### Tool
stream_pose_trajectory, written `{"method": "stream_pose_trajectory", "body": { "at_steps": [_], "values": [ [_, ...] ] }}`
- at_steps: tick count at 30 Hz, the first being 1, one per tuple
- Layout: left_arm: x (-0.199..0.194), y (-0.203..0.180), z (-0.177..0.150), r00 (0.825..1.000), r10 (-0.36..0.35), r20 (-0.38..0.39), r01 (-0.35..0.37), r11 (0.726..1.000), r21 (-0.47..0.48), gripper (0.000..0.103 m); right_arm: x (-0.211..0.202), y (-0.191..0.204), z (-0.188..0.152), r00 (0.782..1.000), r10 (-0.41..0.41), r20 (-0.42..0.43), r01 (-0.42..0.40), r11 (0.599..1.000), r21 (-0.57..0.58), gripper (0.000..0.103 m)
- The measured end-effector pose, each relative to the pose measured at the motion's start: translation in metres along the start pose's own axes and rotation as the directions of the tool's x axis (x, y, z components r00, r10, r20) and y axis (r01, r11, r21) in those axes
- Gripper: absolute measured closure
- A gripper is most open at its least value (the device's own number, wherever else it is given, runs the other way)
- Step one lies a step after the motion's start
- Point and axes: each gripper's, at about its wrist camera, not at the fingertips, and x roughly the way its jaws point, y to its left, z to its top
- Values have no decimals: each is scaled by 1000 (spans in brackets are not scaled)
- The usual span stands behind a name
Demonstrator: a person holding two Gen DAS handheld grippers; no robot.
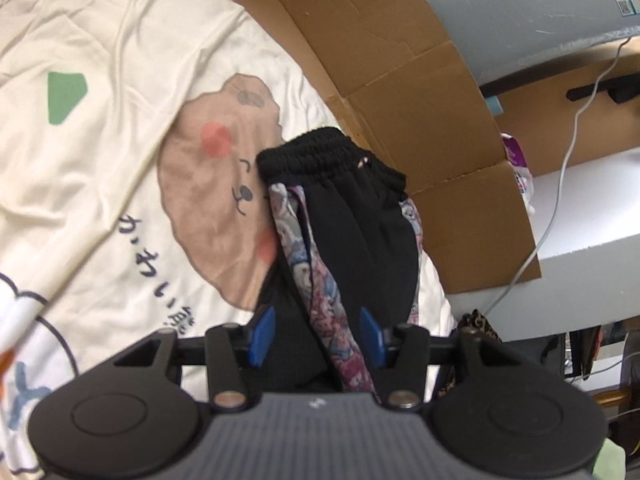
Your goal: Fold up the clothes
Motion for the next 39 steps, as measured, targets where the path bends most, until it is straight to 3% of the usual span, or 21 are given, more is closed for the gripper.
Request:
{"method": "stream_pose_trajectory", "body": {
  "at_steps": [4,10,14,19,25,31,36,39],
  "values": [
    [-8,5,13,1000,-1,-12,1,1000,-18,50,0,24,9,1000,10,-20,-11,998,-60,51],
    [-9,8,31,1000,6,31,-5,1000,-9,43,13,49,24,998,23,-65,-33,988,-151,50],
    [15,16,40,999,-7,43,8,999,-36,42,29,58,32,990,-25,-136,-10,967,-255,50],
    [47,18,45,998,-37,52,37,999,2,43,42,55,37,988,-71,-138,24,948,-317,50],
    [80,20,51,996,-69,61,67,997,47,43,62,54,23,982,-51,-184,-21,929,-370,50],
    [96,27,53,991,-127,47,125,991,46,43,81,59,13,982,-95,-165,5,880,-475,50],
    [101,40,65,986,-159,45,159,987,-12,43,107,72,6,977,-135,-165,5,788,-615,50],
    [106,44,70,985,-169,32,170,985,-39,43,119,76,7,973,-153,-174,3,760,-650,50]
  ]
}}
